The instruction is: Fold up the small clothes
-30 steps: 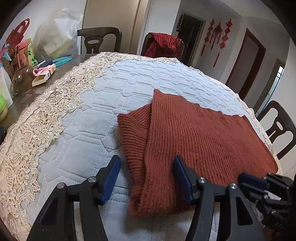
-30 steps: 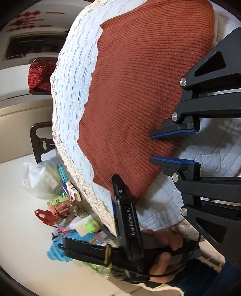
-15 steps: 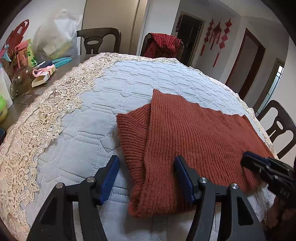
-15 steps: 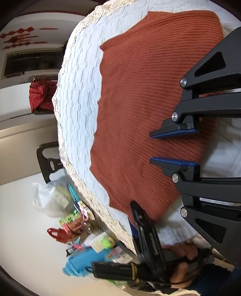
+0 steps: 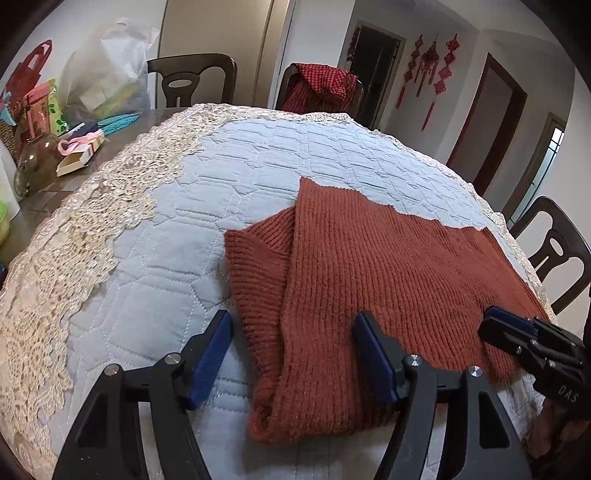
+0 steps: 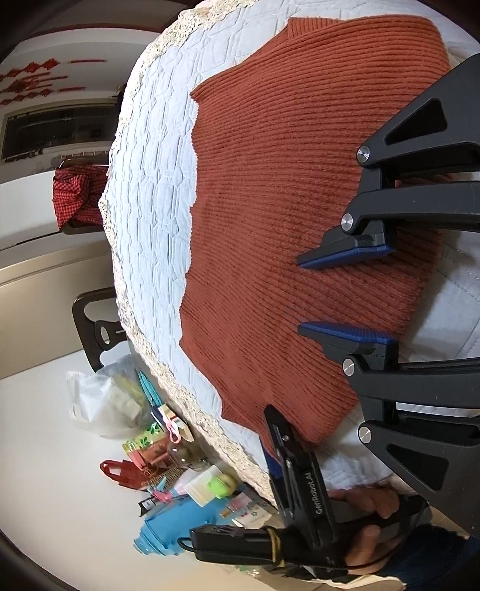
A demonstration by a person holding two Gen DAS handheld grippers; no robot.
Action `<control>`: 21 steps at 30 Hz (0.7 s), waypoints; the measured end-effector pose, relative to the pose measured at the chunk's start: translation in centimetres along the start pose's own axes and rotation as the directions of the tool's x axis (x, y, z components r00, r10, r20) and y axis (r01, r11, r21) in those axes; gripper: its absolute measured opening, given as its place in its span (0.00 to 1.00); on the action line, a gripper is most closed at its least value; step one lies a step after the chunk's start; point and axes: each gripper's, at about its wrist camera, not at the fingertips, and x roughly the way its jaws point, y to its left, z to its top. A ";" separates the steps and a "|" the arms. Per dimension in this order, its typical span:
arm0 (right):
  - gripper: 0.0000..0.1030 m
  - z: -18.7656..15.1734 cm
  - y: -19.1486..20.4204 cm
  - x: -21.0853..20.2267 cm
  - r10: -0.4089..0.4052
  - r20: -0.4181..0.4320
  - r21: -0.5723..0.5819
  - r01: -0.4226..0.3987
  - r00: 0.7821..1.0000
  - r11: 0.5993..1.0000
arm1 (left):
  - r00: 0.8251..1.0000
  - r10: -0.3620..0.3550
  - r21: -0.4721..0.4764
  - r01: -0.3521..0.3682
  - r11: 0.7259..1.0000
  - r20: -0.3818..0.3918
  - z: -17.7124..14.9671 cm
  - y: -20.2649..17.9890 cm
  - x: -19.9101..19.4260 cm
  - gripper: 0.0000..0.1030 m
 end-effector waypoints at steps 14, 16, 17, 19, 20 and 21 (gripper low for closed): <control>0.31 -0.1 -0.2 0.1 0.014 0.001 0.008 -0.014 1.000 1.000 | 0.991 -0.129 -0.031 0.128 0.991 -0.033 -0.1 0.1 -0.1 0.68; 0.32 -0.1 -0.1 0.1 0.016 0.000 0.010 -0.016 1.000 1.000 | 0.985 -0.172 -0.061 0.169 0.984 -0.033 -0.5 0.5 -0.5 0.65; 0.32 -0.1 -0.1 0.1 0.016 0.000 0.010 -0.016 1.000 1.000 | 0.981 -0.189 -0.079 0.186 0.979 -0.033 -0.5 0.6 -0.7 0.64; 0.32 -0.2 -0.1 0.1 0.019 0.000 0.011 -0.019 1.000 1.000 | 0.973 -0.228 -0.123 0.222 0.967 -0.033 -0.6 1.1 -0.8 0.60; 0.32 -0.2 -0.1 0.1 0.020 0.000 0.011 -0.020 1.000 1.000 | 0.971 -0.239 -0.136 0.232 0.963 -0.032 -0.6 1.2 -0.8 0.59; 0.33 -0.2 -0.1 0.1 0.022 0.000 0.011 -0.022 1.000 1.000 | 0.969 -0.244 -0.141 0.237 0.961 -0.031 -0.6 1.3 -0.8 0.59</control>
